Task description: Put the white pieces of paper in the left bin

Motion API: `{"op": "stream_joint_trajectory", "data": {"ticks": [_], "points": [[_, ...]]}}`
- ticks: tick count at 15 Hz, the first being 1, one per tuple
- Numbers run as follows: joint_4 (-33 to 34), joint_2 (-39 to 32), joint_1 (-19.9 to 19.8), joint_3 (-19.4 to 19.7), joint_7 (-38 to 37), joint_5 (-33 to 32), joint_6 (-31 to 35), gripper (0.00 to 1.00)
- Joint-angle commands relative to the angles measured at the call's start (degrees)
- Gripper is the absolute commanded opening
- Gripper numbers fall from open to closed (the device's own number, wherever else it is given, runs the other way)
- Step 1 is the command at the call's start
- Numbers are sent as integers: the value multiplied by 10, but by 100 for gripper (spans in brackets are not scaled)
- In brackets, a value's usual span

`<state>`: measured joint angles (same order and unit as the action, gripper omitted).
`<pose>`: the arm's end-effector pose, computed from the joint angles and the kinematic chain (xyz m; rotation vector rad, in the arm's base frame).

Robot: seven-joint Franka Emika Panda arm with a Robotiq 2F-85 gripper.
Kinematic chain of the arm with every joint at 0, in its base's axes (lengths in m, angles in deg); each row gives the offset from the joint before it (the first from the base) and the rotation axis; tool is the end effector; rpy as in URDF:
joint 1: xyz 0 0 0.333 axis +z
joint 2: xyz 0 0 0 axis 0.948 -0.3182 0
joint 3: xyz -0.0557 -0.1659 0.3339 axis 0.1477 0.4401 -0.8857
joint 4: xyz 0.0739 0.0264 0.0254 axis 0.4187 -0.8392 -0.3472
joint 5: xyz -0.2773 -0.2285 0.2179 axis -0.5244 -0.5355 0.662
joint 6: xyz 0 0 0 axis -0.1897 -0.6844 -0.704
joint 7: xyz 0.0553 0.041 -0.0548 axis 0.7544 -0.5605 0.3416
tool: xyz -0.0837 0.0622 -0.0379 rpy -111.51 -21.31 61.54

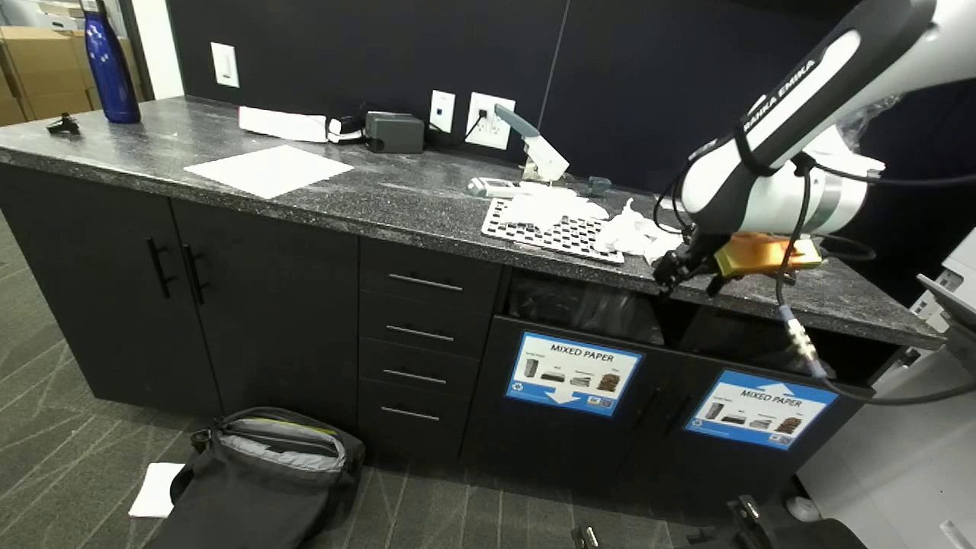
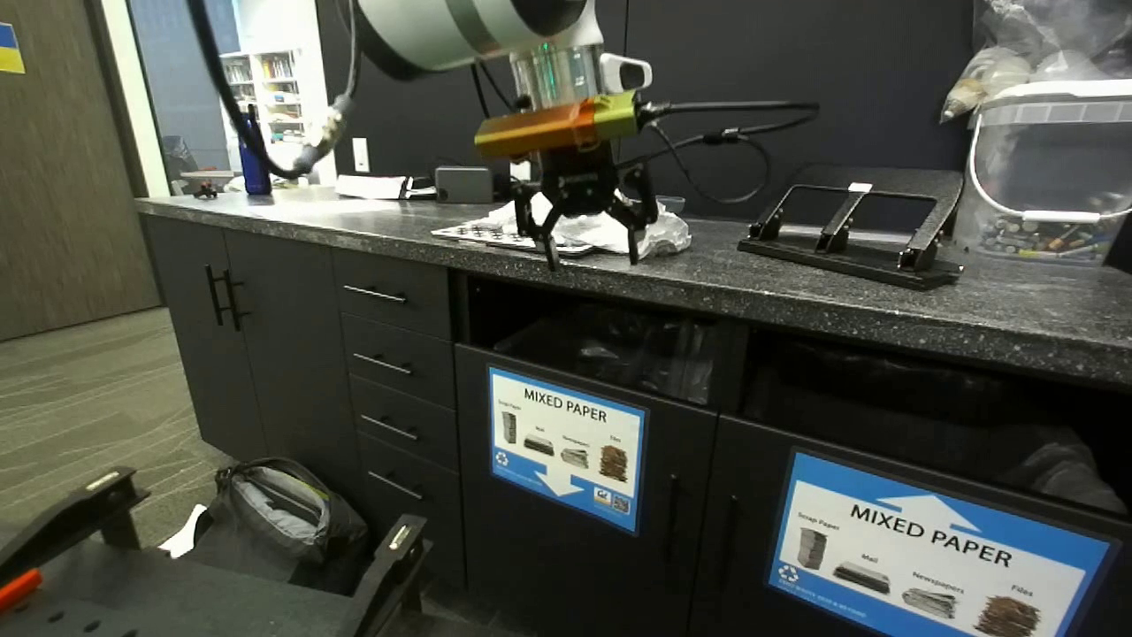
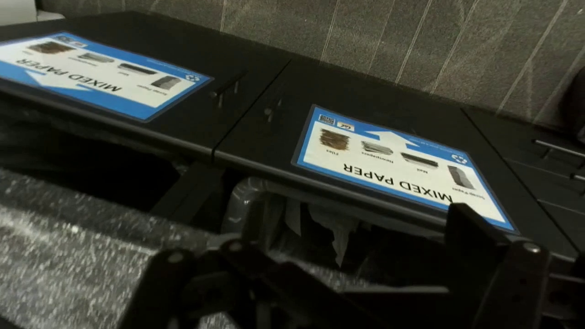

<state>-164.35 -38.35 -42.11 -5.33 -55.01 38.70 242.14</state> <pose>0.5273 -0.1241 0.3104 2.9310 0.0026 0.2870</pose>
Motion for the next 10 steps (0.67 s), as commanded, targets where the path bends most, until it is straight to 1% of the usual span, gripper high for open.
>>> {"op": "stream_joint_trajectory", "data": {"ticks": [1, 3, 4, 5, 7, 10], "points": [[108, 40, -112, -120, -18, -47, -121, 100], [169, 20, -189, -209, 23, 13, -167, 100], [204, 0, -225, -245, 47, 48, -193, 100], [234, -21, -253, -271, 66, 73, -211, 100], [298, -63, -301, -306, 80, 95, -244, 100], [378, -132, -348, -335, 68, 76, -259, 100]]}}
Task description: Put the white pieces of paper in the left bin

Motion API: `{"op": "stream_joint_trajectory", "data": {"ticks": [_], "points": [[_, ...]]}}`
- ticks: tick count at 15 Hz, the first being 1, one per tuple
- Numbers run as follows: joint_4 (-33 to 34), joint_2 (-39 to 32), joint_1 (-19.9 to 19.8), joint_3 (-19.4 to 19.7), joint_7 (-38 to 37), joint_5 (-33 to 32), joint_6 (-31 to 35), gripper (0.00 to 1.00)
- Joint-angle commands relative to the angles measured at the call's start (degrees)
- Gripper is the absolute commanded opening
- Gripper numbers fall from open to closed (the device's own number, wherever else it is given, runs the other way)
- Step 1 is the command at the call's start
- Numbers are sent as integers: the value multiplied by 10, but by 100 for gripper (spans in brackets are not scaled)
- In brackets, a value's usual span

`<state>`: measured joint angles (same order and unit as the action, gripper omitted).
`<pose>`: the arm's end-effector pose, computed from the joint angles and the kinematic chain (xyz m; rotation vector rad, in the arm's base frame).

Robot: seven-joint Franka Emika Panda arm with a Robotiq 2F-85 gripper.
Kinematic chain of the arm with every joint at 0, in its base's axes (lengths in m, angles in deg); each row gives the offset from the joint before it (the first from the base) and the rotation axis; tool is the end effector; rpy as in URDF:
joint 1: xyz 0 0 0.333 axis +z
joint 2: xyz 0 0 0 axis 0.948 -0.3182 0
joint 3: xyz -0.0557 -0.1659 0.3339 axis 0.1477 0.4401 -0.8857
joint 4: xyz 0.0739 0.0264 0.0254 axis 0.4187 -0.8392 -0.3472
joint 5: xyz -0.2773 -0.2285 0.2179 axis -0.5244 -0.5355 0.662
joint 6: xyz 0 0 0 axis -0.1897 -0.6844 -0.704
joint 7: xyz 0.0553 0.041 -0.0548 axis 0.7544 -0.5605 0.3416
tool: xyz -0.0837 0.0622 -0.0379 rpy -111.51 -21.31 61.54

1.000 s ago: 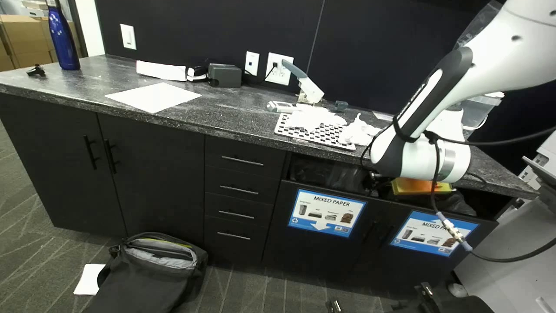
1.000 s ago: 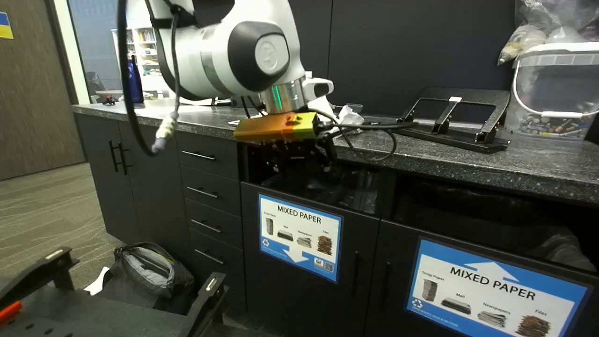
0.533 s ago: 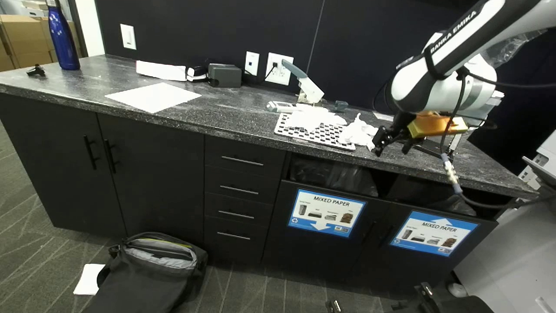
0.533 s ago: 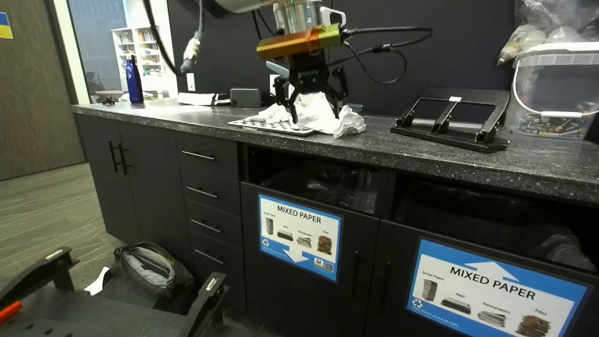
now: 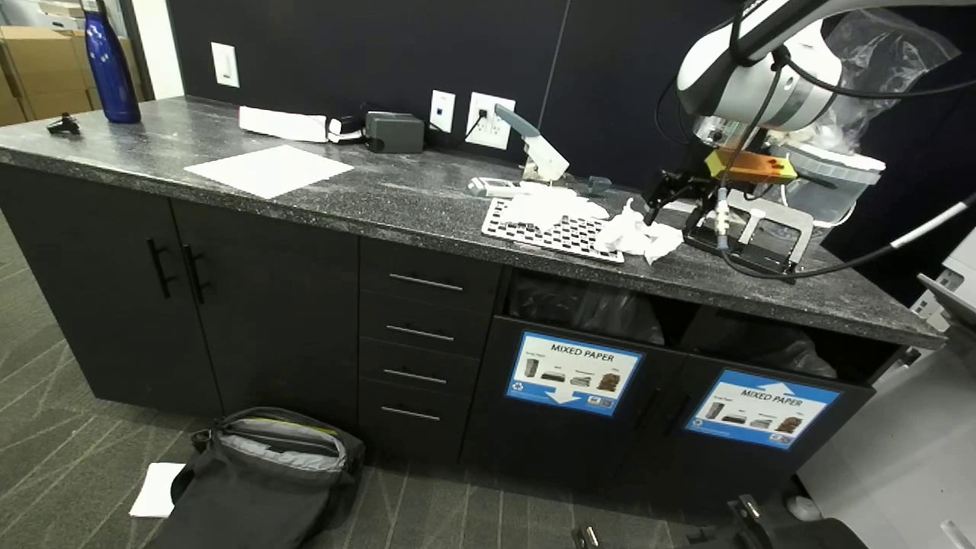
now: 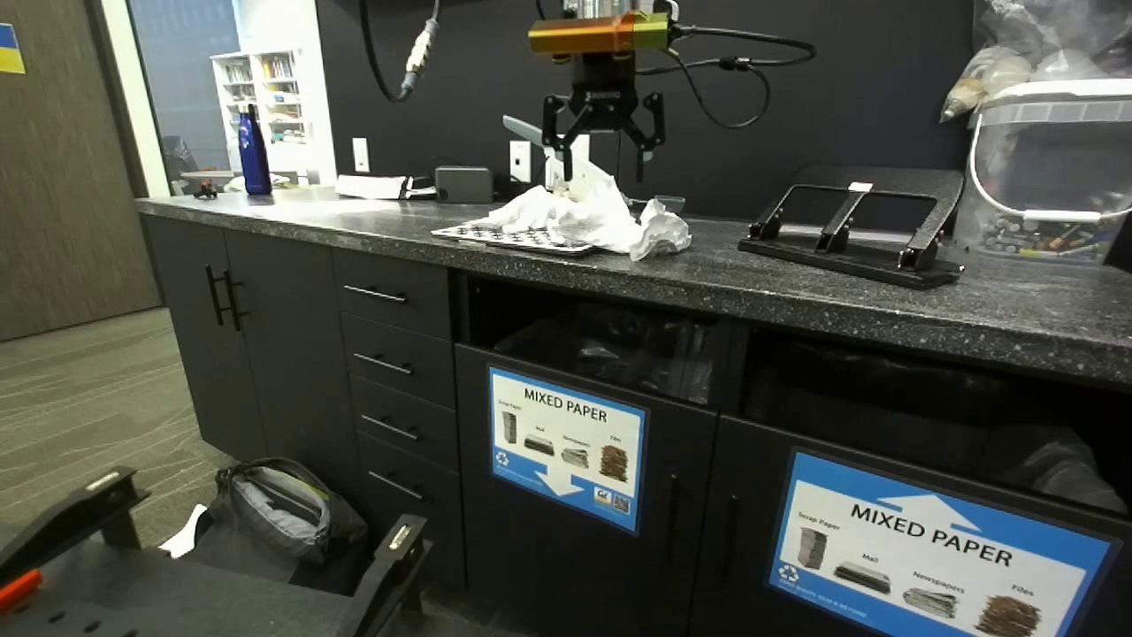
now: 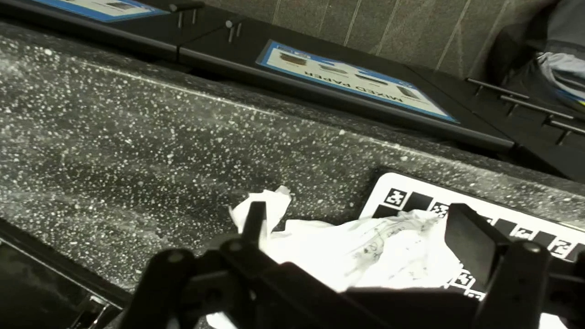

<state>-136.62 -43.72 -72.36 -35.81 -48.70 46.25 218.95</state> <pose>0.6520 -0.1457 0.4015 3.0785 0.0056 0.2609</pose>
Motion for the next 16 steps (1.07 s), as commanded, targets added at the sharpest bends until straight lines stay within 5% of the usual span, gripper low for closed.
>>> {"op": "stream_joint_trajectory", "data": {"ticks": [1, 14, 15, 16], "points": [[122, -99, -57, -37, 2, -5, -27, 100], [314, -267, -118, -64, -3, -38, -38, 100], [320, -272, -121, -65, -3, -36, -39, 95], [328, -278, -125, -67, -4, -32, -45, 73]]}}
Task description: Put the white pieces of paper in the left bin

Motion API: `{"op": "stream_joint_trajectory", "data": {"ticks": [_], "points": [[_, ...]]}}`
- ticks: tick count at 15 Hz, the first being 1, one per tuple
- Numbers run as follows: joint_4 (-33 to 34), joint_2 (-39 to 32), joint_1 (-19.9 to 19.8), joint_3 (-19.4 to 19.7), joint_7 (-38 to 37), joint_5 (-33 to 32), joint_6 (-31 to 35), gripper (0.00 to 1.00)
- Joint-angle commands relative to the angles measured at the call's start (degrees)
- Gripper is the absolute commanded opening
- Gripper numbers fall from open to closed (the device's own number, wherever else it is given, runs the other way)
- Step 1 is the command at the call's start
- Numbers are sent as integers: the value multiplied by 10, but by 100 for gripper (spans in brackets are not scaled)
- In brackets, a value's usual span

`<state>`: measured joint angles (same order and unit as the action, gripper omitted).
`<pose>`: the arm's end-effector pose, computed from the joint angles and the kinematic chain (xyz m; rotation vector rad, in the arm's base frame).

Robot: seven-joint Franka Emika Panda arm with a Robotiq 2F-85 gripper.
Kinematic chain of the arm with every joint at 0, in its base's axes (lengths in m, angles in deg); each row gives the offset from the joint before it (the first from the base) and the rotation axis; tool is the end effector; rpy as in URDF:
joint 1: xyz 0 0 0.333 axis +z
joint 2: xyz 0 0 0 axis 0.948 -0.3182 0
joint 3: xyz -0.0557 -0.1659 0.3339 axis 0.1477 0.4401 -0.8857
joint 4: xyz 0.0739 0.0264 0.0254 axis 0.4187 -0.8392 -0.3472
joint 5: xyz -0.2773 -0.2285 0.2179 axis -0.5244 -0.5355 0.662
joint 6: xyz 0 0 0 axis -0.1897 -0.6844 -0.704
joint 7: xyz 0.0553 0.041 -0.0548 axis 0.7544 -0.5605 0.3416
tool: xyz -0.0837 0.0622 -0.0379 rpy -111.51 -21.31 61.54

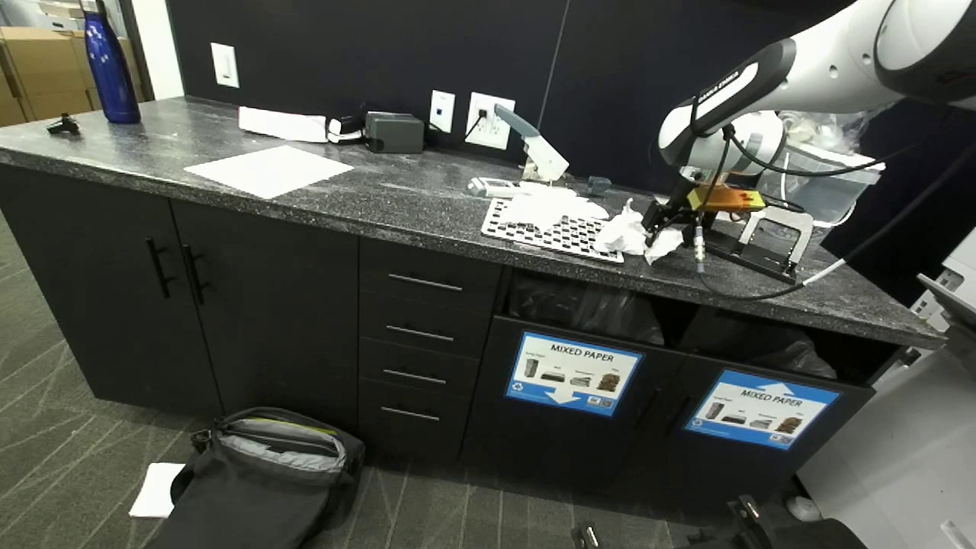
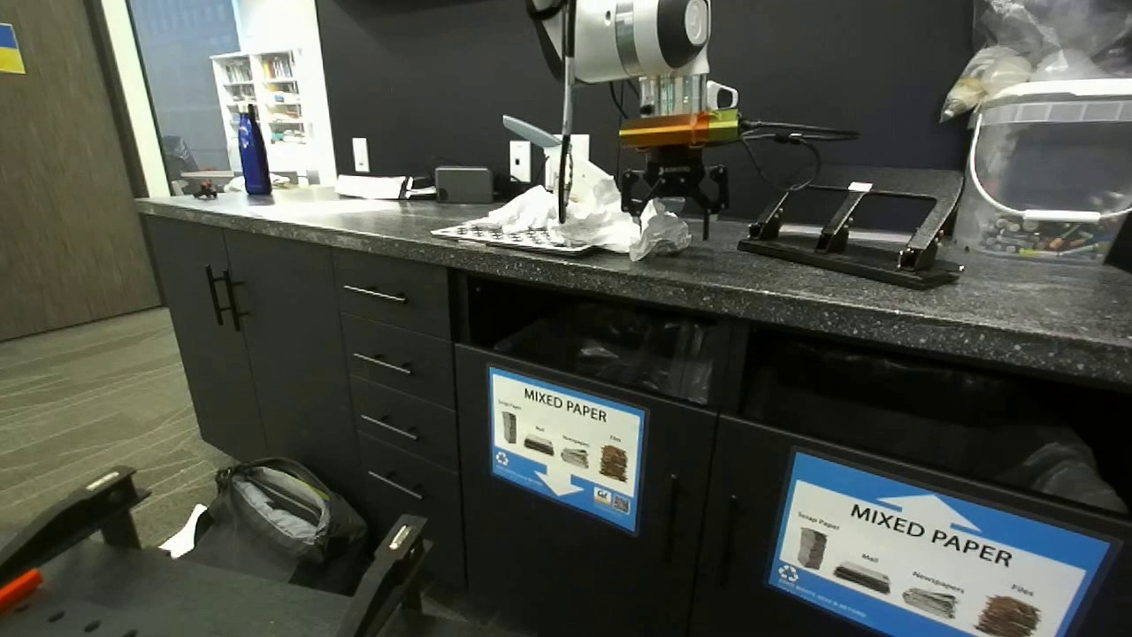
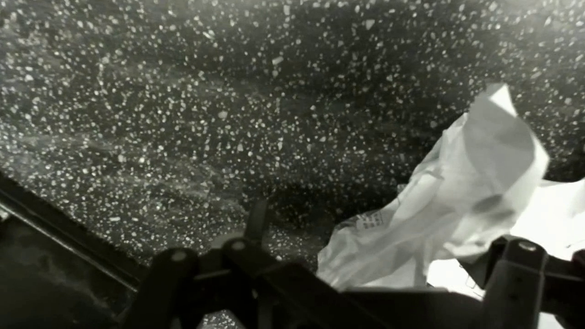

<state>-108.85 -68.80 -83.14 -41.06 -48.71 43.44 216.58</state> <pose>0.7671 -0.2397 0.3095 3.0159 -0.0521 0.2307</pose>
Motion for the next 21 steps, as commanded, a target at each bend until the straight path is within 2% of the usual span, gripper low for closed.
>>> {"op": "stream_joint_trajectory", "data": {"ticks": [1, 2, 3, 7, 10, 12, 14, 15, 21], "points": [[58, -33, -19, -15, -3, -5, -28, 71], [65, -38, -20, -15, -4, -6, -33, 68], [73, -43, -22, -15, -6, -6, -42, 62], [91, -57, -23, -12, -8, -10, -61, 29], [95, -56, -19, -7, -15, -17, -77, 9], [87, -49, -17, -4, -17, -25, -88, 4], [63, -33, -14, 4, -31, -34, -97, 4], [51, -24, -13, 9, -41, -41, -103, 7], [-95, 70, -9, 52, -148, -55, -64, 8]]}}
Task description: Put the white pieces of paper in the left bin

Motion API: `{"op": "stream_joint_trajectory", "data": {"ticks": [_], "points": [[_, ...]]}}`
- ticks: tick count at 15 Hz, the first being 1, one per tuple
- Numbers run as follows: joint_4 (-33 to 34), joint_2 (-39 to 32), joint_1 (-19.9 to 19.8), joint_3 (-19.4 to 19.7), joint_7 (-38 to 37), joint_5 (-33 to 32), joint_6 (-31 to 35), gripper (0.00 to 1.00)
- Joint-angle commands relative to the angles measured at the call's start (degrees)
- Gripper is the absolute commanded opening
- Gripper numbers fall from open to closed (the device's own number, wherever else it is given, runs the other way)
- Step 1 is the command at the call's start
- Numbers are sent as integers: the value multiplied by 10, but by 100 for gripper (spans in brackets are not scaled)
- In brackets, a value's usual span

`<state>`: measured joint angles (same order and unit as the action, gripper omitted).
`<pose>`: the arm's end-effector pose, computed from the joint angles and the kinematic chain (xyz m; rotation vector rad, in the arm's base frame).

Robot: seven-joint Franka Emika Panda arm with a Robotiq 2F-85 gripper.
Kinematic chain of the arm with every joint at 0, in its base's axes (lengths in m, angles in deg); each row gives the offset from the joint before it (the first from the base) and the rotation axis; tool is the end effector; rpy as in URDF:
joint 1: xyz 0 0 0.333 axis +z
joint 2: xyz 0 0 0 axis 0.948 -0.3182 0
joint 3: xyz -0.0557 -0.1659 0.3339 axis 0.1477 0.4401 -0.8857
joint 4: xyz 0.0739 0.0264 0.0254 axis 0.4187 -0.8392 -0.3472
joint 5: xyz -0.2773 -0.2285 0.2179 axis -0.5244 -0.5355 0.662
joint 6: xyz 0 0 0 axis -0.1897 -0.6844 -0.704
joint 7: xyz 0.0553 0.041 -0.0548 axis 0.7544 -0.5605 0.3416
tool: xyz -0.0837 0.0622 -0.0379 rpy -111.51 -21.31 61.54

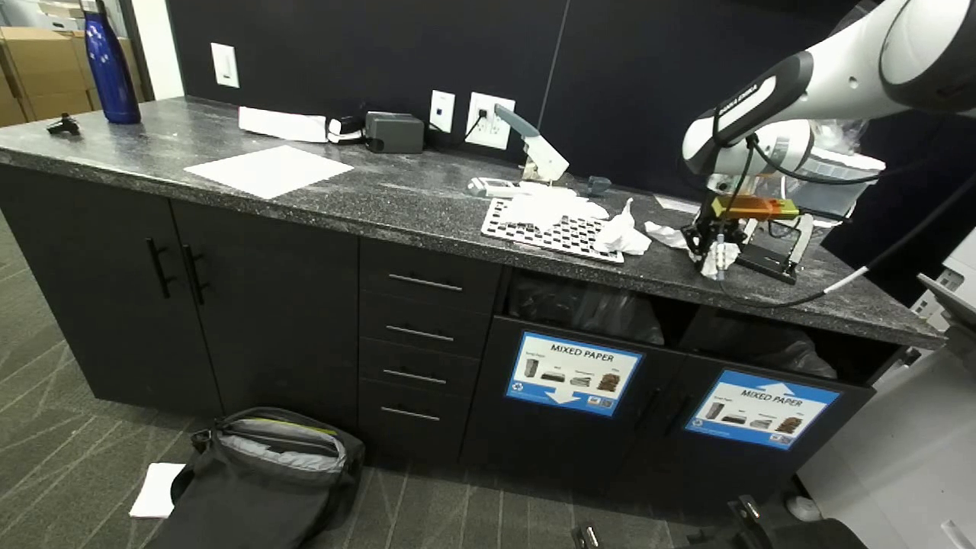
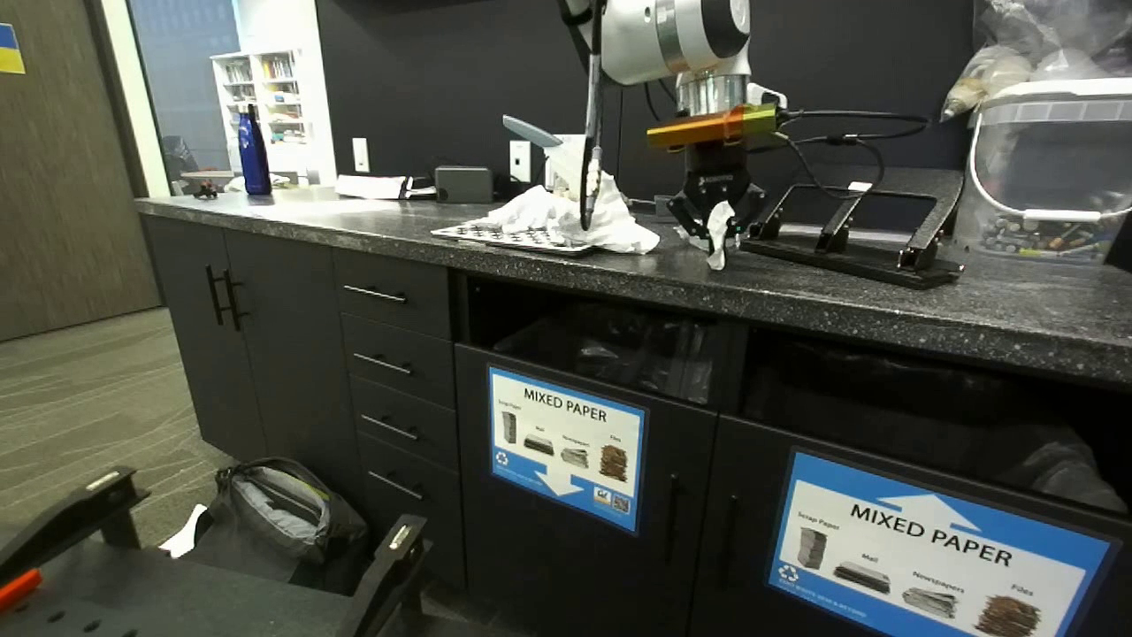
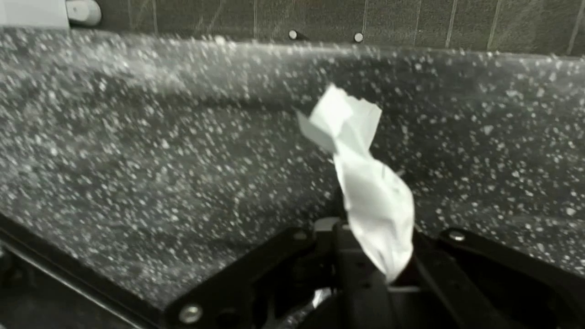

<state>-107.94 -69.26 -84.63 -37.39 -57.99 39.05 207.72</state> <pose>0.7349 -0.2959 0.3002 2.9441 -0.3416 -0.0115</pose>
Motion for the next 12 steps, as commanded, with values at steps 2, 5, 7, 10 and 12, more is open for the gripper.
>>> {"op": "stream_joint_trajectory", "data": {"ticks": [2, 5, 7, 10, 12], "points": [[-161, 110, 5, 18, -77, -1, 15, 8], [-251, 154, 10, 5, -83, 8, 5, 8], [-311, 186, 13, -6, -76, 14, 19, 9], [-407, 224, 19, -21, -50, 13, 22, 8], [-473, 255, 20, -34, -15, 15, 8, 9]]}}
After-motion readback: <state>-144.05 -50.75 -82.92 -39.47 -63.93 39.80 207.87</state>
